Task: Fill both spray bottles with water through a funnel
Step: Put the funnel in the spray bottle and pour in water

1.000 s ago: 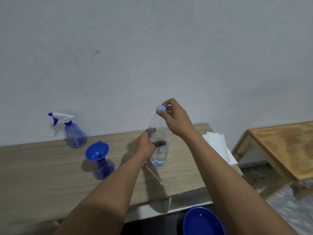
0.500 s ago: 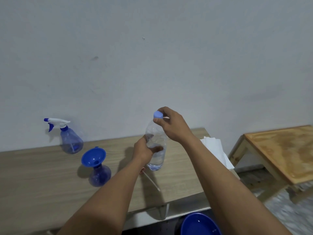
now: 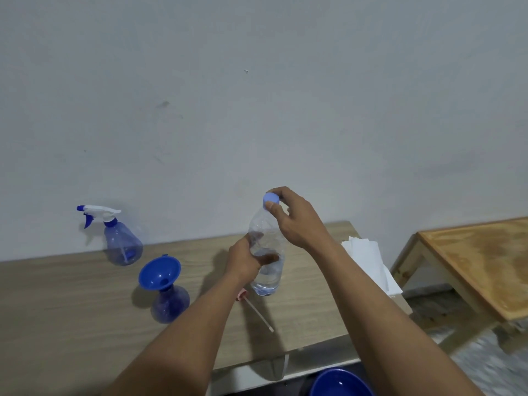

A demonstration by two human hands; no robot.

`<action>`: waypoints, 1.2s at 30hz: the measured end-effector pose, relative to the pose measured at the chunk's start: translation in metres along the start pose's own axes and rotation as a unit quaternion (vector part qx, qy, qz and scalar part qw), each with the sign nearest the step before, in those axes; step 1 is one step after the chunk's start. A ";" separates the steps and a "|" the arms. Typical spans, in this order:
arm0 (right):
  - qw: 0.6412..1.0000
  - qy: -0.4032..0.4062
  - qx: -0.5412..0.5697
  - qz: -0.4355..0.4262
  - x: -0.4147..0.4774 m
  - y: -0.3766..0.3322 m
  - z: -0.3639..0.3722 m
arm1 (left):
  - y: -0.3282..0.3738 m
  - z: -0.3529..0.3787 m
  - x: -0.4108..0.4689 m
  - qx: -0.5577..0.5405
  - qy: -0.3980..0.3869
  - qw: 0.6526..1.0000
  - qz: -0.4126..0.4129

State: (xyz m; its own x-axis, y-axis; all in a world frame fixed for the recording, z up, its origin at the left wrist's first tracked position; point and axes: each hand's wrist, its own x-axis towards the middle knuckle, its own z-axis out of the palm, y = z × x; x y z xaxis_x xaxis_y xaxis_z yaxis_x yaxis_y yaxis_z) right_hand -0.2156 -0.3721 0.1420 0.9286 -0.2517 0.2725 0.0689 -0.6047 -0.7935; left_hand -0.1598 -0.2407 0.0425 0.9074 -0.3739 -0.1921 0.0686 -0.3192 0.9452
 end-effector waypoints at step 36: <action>0.972 -0.034 -0.095 0.210 -0.114 0.154 0.055 | -0.015 0.004 0.006 0.057 0.047 0.995 0.068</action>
State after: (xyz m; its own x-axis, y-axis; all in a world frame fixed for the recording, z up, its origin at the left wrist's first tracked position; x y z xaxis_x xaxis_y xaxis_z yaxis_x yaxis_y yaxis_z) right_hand -0.2911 -0.3945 -0.0414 0.8825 -0.4605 -0.0951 -0.3845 -0.5902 -0.7098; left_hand -0.1570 -0.2417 0.0260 0.9401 -0.3393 -0.0329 -0.1013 -0.3703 0.9234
